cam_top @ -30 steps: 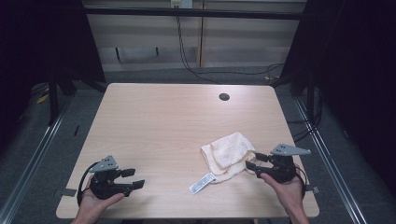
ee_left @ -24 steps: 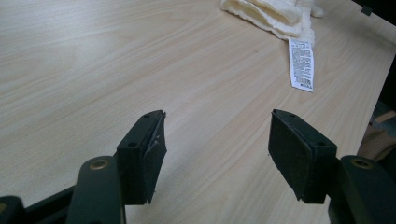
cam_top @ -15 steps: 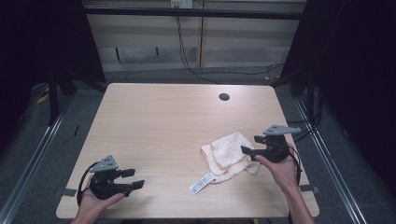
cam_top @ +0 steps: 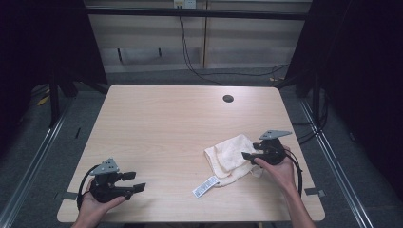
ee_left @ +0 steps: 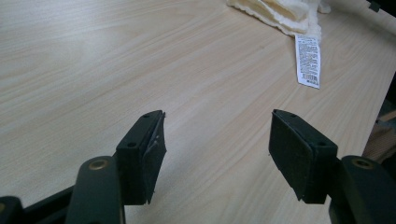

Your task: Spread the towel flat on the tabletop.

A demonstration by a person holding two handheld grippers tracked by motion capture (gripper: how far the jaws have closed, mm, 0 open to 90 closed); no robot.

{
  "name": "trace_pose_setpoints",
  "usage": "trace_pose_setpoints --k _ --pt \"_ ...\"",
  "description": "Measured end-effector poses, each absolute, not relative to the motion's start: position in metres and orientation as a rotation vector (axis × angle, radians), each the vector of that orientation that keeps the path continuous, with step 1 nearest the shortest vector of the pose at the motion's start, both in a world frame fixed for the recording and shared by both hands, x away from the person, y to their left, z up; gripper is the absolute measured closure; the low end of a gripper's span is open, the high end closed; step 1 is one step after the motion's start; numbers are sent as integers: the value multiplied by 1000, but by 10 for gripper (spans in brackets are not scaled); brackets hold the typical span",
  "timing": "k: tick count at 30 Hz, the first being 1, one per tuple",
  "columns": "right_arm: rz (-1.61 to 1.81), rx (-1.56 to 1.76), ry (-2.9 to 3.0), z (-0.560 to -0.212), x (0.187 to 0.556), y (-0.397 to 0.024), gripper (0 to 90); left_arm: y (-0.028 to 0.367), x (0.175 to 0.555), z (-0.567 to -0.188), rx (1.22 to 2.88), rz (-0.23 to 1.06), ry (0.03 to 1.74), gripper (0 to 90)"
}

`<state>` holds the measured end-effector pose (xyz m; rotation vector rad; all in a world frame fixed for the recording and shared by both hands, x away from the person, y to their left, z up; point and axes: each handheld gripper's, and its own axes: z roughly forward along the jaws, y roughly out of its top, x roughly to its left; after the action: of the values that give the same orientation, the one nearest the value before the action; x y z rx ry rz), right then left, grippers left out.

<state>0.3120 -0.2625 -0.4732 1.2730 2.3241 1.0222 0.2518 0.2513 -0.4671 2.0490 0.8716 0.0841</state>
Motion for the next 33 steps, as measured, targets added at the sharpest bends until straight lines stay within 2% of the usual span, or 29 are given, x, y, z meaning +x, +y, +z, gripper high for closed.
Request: trace_pose_setpoints --k 9,13,17,21,28,33 --pt "989 1268 2412 -498 311 -253 327 252 249 -466 2050 83 861 362" --pt "978 1261 2411 -498 310 -252 341 253 249 -466 2049 87 859 363" --pt "916 1230 2403 -498 309 -248 398 252 249 -467 2053 82 858 362" --pt "908 1251 2391 -496 308 -248 492 250 249 -467 2066 72 841 364" --pt "906 1263 2433 -492 305 -243 711 251 249 -467 2061 69 845 366" --pt "945 1321 2444 -491 302 -242 779 251 249 -467 2060 69 843 366"
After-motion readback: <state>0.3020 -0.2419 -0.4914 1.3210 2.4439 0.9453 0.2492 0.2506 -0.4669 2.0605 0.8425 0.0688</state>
